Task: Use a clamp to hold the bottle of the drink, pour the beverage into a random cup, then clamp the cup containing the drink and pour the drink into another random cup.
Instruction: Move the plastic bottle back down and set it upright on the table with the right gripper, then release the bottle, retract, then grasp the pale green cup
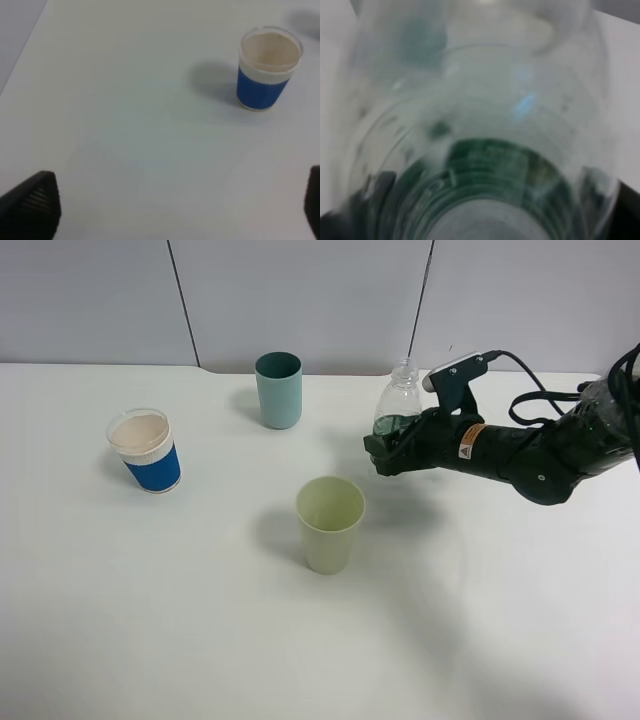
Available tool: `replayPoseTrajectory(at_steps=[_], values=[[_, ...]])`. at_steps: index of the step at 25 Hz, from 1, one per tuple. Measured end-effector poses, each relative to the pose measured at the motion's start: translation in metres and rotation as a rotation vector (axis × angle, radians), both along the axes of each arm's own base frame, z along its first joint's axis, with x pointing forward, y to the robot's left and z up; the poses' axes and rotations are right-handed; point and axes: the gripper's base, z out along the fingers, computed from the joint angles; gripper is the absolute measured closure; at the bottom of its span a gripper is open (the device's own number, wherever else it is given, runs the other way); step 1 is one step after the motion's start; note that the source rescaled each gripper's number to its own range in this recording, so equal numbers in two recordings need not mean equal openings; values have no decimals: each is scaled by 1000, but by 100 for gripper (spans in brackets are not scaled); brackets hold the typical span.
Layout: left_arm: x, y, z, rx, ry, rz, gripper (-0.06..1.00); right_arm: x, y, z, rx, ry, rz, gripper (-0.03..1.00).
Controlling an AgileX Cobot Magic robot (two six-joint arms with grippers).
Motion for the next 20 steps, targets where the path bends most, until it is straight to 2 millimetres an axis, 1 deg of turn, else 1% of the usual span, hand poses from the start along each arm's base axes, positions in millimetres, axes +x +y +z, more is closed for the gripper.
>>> replayPoseTrajectory(at_steps=[1, 2, 3, 5, 7, 9, 12, 14, 15, 16, 18, 20], values=[[0, 0, 0, 0, 0, 0, -3, 0, 0, 0, 1, -1, -1, 45], [0, 0, 0, 0, 0, 0, -3, 0, 0, 1, 6, -4, -4, 36], [0, 0, 0, 0, 0, 0, -3, 1, 0, 1, 12, -11, -7, 30], [0, 0, 0, 0, 0, 0, -3, 1, 0, 3, 26, -26, -9, 24], [0, 0, 0, 0, 0, 0, -3, 2, 1, 7, 33, -41, -8, 22], [0, 0, 0, 0, 0, 0, -3, 2, 0, 17, 39, -55, -12, 21], [0, 0, 0, 0, 0, 0, -3, 0, -2, 40, 55, -83, -33, 20], [0, 0, 0, 0, 0, 0, -3, -2, -4, 59, 73, -107, -54, 14], [0, 0, 0, 0, 0, 0, -3, -2, -4, 59, 73, -107, -54, 14], [0, 0, 0, 0, 0, 0, -3, -4, -5, 73, 81, -127, -61, 10], [0, 0, 0, 0, 0, 0, -3, -8, -8, 92, 92, -157, -75, 3], [0, 0, 0, 0, 0, 0, -3, -14, -12, 116, 104, -187, -105, -1]])
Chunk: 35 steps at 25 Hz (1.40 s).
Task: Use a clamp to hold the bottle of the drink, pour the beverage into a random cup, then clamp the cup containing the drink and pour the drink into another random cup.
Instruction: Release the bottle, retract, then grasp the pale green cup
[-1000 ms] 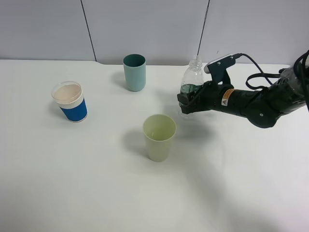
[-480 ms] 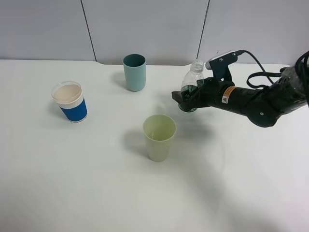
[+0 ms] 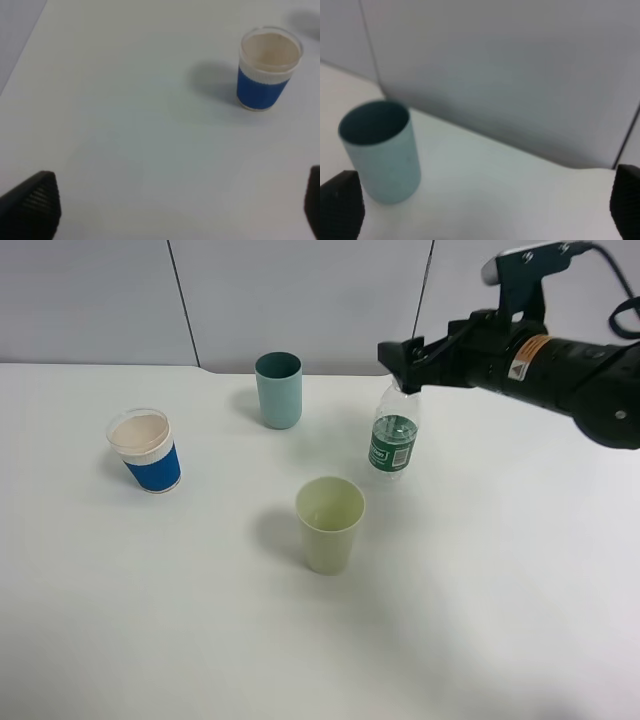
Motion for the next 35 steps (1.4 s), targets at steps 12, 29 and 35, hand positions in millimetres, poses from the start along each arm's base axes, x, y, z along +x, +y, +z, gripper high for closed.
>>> replayPoseTrajectory(at_steps=[12, 29, 35], values=[[0, 0, 0, 0, 0, 0, -3, -58, -75, 99, -19, -57, -306, -3], [0, 0, 0, 0, 0, 0, -3, -265, -127, 158, 89, -136, -748, -3], [0, 0, 0, 0, 0, 0, -3, -324, -118, 146, 146, -203, -738, -3]])
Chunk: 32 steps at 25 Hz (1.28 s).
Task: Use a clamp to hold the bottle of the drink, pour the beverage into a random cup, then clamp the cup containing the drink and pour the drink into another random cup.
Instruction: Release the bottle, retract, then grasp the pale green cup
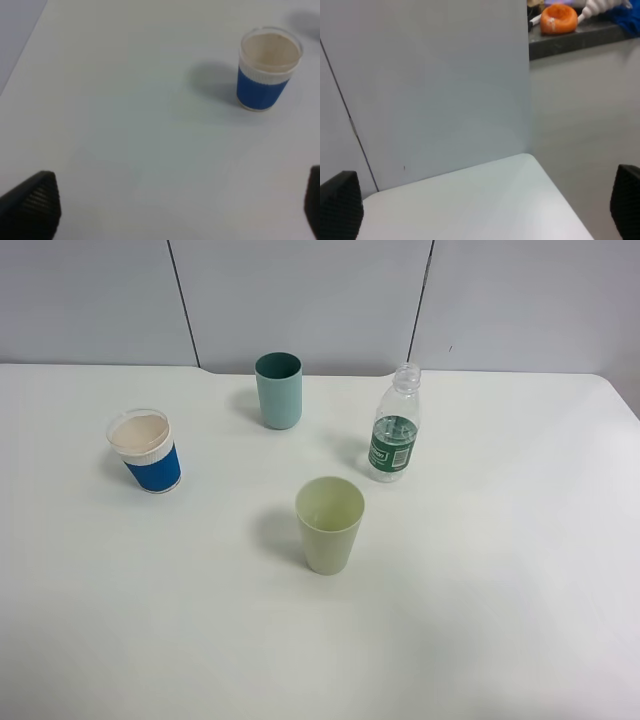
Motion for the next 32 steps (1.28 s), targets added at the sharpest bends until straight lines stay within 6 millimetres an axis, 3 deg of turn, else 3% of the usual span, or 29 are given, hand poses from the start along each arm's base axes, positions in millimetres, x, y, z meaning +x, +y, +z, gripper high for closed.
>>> replayPoseTrajectory(at_steps=[4, 15, 32], values=[[0, 0, 0, 0, 0, 0, -3, -15, 1, -12, -54, 75, -3, -3], [0, 0, 0, 0, 0, 0, -3, 14, 7, -81, -9, 442, 113, -3], [0, 0, 0, 0, 0, 0, -3, 15, 7, -85, -7, 472, 130, -3]])
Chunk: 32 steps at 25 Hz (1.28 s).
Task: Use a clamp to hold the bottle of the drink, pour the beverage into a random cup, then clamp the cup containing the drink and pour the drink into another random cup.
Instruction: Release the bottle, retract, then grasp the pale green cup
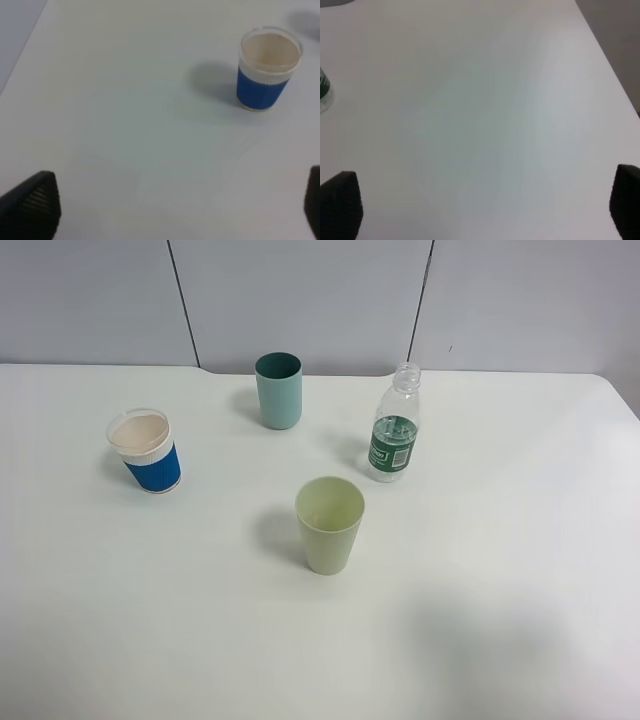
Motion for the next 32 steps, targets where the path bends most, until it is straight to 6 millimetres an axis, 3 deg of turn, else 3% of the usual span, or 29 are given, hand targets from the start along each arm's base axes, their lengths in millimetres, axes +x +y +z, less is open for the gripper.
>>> replayPoseTrajectory(at_steps=[32], values=[[0, 1, 0, 5, 0, 4, -3, 0, 0, 0, 0, 0, 0, -3]])
